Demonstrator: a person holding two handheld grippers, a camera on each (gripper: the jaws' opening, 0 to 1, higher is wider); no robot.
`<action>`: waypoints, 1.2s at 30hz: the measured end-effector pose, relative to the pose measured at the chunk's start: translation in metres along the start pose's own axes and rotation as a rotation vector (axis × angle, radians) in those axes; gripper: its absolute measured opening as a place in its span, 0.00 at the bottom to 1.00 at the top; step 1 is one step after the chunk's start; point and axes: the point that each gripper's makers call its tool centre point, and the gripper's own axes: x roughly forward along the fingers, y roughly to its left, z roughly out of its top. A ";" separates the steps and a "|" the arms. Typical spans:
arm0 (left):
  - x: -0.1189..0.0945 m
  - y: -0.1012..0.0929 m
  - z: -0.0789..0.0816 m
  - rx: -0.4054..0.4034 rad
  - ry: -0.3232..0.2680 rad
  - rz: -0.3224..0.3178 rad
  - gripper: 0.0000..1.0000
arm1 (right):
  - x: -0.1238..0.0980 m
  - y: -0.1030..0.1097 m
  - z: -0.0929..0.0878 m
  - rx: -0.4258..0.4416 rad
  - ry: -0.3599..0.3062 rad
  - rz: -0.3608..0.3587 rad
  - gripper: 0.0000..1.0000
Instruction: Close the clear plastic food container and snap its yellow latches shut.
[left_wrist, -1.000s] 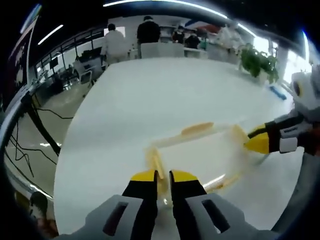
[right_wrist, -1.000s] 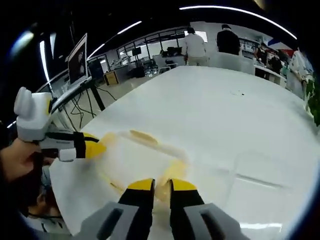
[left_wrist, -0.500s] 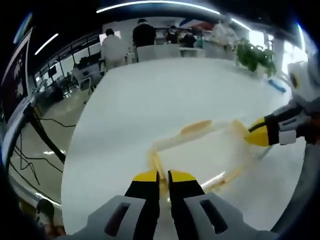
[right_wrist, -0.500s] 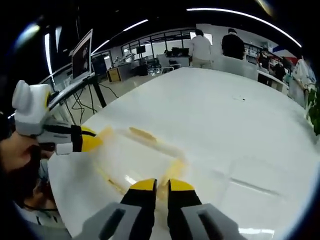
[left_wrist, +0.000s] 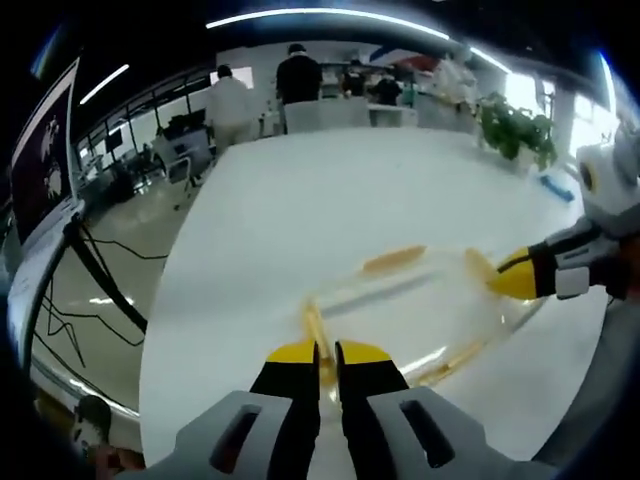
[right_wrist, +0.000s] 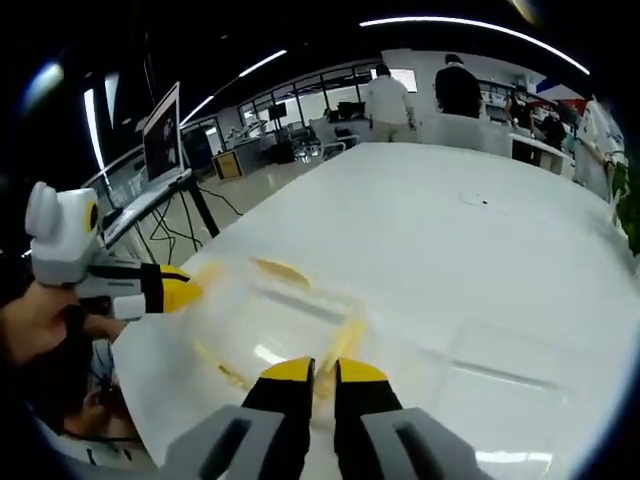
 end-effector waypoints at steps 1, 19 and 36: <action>-0.001 -0.001 0.001 0.015 0.002 0.001 0.03 | -0.001 0.000 0.001 0.000 -0.002 0.001 0.03; -0.020 -0.013 0.020 0.064 -0.010 0.019 0.03 | -0.026 0.003 0.018 -0.020 -0.037 0.003 0.03; -0.040 -0.029 0.028 0.079 -0.013 0.035 0.03 | -0.049 0.000 0.022 -0.059 -0.056 0.004 0.03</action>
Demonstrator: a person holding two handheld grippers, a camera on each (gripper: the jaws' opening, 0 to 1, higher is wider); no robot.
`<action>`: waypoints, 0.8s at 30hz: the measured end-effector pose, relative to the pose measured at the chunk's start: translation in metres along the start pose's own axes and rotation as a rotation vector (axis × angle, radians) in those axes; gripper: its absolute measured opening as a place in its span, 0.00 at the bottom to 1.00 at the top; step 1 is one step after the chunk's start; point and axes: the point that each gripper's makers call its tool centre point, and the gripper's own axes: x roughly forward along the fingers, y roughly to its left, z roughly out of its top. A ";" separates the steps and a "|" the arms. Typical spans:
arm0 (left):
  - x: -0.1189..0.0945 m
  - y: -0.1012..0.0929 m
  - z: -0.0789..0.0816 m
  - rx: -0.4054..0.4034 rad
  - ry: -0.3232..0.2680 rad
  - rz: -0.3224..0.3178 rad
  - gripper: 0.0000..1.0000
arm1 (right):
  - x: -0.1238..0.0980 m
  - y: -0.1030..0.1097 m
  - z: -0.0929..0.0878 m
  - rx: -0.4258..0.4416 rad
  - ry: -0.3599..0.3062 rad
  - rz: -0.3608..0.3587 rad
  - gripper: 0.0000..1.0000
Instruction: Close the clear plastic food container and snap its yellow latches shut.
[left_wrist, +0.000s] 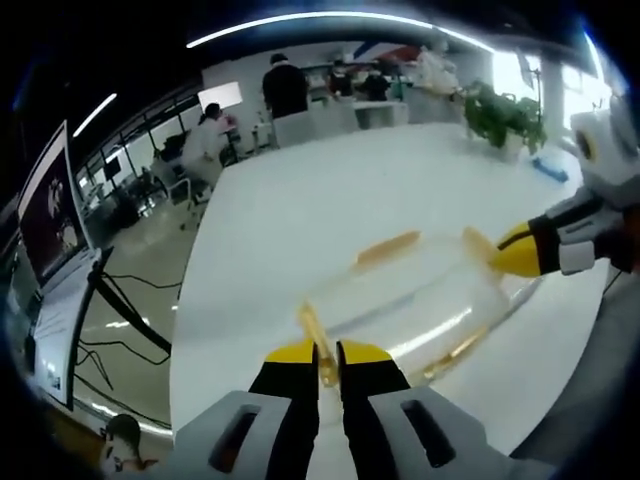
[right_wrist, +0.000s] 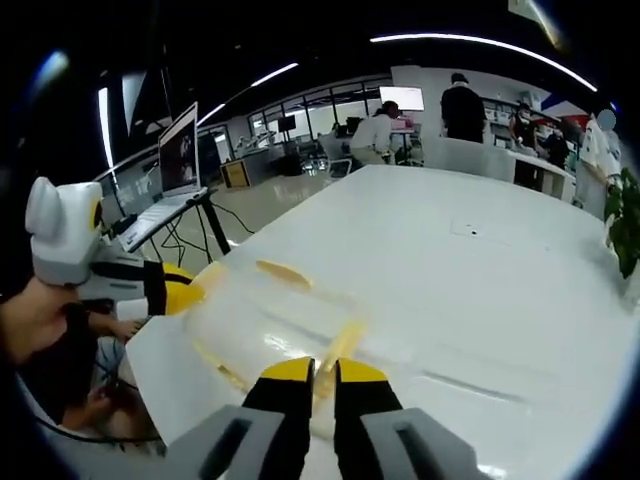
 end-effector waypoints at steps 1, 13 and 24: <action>0.000 0.000 0.000 0.001 0.000 0.000 0.03 | -0.001 0.000 0.000 -0.001 0.000 -0.002 0.03; 0.001 -0.019 0.007 0.024 -0.004 -0.027 0.04 | -0.015 -0.015 0.000 -0.011 -0.003 -0.028 0.02; 0.010 -0.053 0.018 0.062 -0.010 -0.091 0.04 | -0.035 -0.043 -0.013 0.003 0.004 -0.080 0.02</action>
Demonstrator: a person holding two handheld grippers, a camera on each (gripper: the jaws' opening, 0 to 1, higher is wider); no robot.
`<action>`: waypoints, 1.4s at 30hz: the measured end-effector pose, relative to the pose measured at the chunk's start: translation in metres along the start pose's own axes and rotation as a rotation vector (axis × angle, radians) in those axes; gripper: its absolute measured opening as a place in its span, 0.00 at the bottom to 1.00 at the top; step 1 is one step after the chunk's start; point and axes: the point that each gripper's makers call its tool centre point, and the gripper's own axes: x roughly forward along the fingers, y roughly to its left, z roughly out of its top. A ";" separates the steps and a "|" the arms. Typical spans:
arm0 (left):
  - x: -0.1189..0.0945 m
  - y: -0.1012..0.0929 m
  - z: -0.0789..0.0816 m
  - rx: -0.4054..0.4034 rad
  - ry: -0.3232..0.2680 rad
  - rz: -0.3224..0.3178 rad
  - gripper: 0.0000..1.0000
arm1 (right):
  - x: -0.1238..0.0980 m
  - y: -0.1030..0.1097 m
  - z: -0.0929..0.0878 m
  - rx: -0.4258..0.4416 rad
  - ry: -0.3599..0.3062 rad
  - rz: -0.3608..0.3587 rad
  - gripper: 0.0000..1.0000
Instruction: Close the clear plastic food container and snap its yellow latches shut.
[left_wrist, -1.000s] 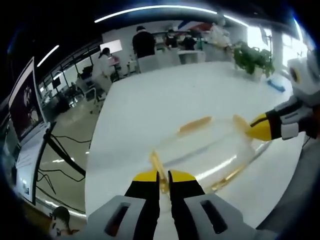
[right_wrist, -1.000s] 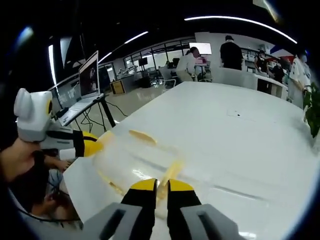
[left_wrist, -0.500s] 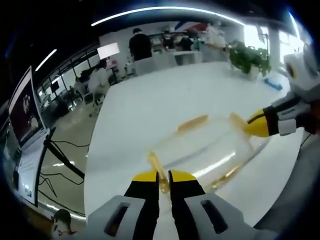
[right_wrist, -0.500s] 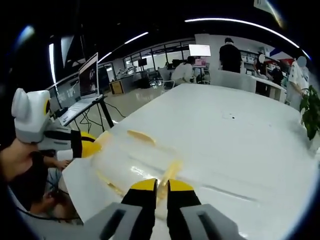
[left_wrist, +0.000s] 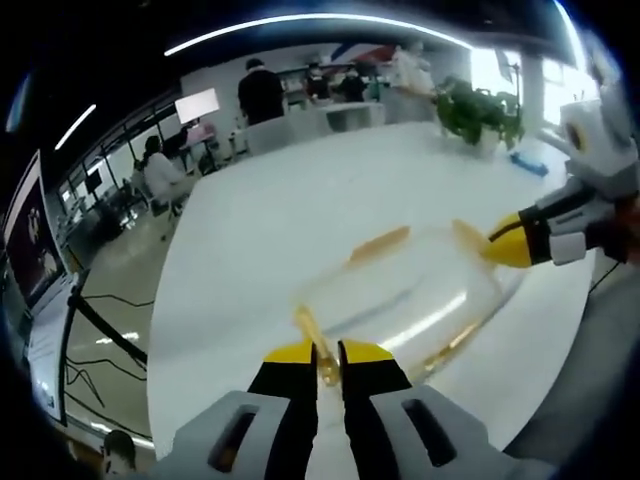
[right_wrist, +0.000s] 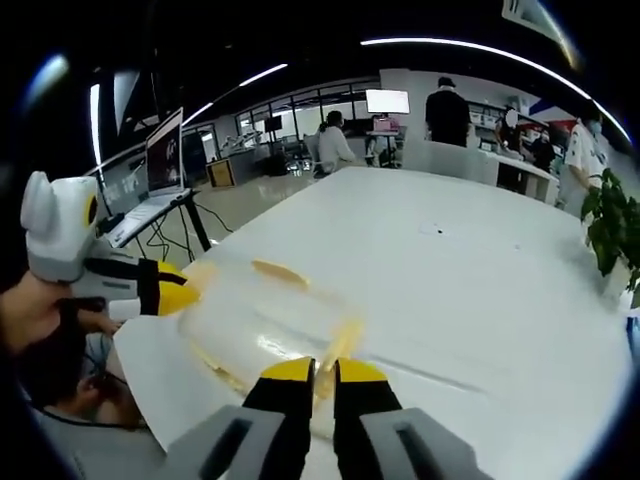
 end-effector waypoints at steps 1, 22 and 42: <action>0.001 -0.002 0.001 0.002 -0.001 -0.006 0.04 | -0.002 -0.003 -0.002 0.002 0.001 -0.007 0.02; 0.022 -0.063 0.021 0.008 -0.024 -0.112 0.05 | -0.031 -0.060 -0.019 0.026 0.017 -0.112 0.02; 0.036 -0.113 0.040 -0.027 -0.028 -0.200 0.05 | -0.058 -0.107 -0.030 0.033 0.039 -0.189 0.01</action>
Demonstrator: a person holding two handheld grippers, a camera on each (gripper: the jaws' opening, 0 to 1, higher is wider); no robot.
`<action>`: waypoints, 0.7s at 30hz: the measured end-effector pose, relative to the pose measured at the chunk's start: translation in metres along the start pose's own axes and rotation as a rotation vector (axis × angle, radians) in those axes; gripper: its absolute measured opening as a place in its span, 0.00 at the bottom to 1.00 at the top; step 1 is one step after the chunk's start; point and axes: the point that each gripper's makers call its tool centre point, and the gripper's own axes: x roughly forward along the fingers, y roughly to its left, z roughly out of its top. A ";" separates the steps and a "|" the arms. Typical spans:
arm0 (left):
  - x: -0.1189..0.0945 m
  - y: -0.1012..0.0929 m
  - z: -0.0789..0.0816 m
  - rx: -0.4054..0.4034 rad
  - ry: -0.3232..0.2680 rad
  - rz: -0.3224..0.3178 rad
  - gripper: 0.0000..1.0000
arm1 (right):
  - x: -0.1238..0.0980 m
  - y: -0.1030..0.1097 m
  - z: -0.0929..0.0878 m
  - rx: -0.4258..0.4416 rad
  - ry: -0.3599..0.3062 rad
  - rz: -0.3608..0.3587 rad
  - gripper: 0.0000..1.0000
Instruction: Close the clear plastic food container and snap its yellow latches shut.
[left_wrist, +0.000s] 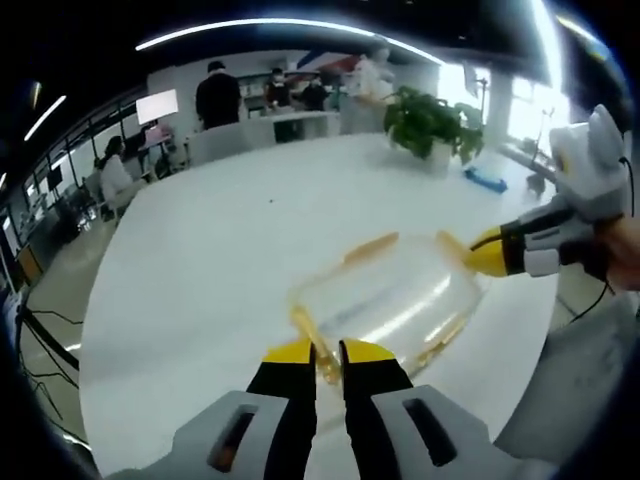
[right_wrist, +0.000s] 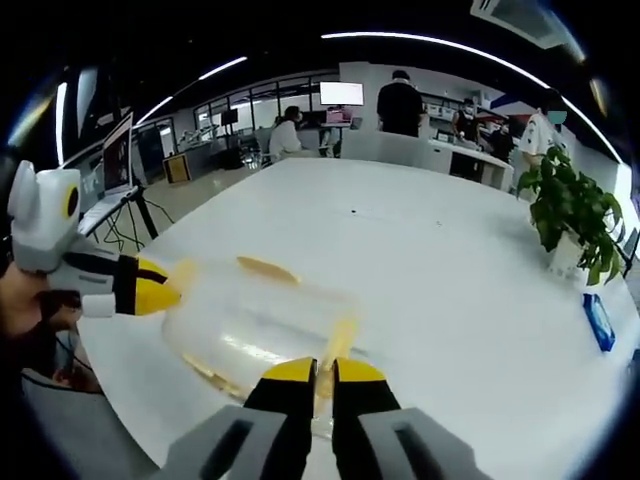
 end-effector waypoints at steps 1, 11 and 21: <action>0.001 -0.002 0.001 0.000 0.000 -0.003 0.05 | -0.001 -0.002 0.000 0.006 0.000 -0.001 0.01; 0.010 -0.019 0.003 0.003 0.001 -0.043 0.06 | -0.004 -0.022 -0.007 0.057 0.007 -0.026 0.01; 0.016 -0.022 0.000 0.016 0.015 -0.055 0.06 | -0.003 -0.025 -0.011 0.069 0.016 -0.035 0.01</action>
